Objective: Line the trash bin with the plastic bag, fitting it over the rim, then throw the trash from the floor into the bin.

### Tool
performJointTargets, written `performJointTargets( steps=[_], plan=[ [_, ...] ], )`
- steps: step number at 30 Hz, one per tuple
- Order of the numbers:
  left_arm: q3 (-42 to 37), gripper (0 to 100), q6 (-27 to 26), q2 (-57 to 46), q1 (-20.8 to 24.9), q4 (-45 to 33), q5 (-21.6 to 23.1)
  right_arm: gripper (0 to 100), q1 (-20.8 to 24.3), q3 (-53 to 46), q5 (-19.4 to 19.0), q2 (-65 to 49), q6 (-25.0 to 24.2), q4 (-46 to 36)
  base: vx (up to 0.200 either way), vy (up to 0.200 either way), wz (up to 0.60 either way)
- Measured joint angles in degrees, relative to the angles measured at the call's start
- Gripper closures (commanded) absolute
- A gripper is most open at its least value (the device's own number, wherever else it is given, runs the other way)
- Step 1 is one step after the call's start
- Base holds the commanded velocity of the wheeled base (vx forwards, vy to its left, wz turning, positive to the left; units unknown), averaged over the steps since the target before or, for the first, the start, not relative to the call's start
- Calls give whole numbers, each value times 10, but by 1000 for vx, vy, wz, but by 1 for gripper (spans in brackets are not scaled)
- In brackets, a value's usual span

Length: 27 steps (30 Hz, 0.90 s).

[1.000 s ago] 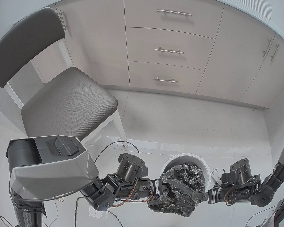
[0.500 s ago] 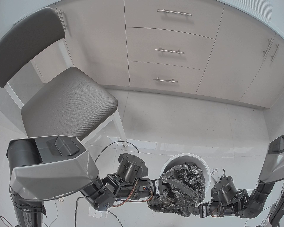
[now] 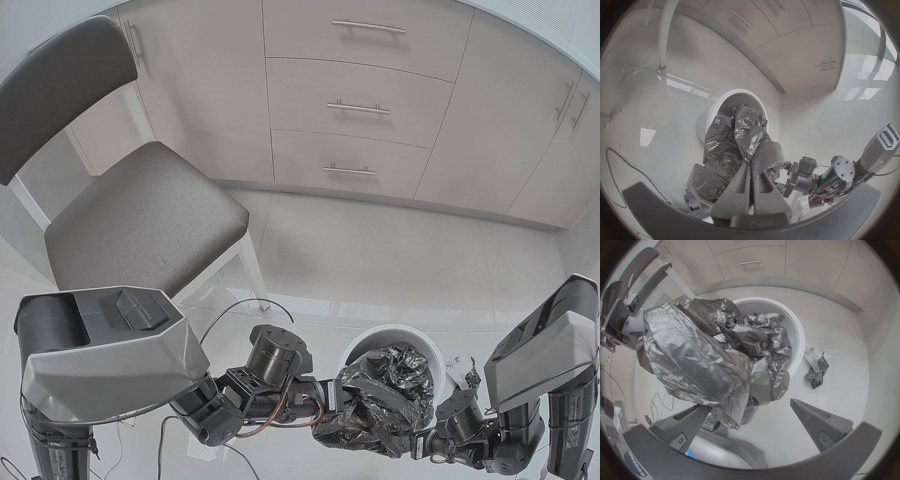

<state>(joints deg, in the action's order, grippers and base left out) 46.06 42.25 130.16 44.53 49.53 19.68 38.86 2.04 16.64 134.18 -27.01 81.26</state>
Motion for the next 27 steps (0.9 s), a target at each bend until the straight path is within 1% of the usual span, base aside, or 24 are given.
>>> performJointTargets(
  steps=[9, 12, 14, 15, 21, 27],
  plan=[
    [0, 100, 0, 0, 0, 0, 0, 0, -12, -10, 10, 42, 1, 34, 0, 0, 0],
    [0, 100, 0, 0, 0, 0, 0, 0, -24, -10, 13, 48, 4, 71, 0, 0, 0],
    [0, 100, 0, 0, 0, 0, 0, 0, -34, -10, 14, 52, 11, 76, 0, 0, 0],
    [0, 100, 0, 0, 0, 0, 0, 100, -39, -10, 15, 53, 14, 76, 0, 0, 0],
    [0, 100, -1, 0, 0, 0, -2, 100, -64, 13, 16, 60, 24, 77, 0, 0, 0],
    [0, 100, -1, 0, 0, 0, -2, 100, -70, 27, 16, 63, 25, 77, 0, 0, 0]
  ],
)
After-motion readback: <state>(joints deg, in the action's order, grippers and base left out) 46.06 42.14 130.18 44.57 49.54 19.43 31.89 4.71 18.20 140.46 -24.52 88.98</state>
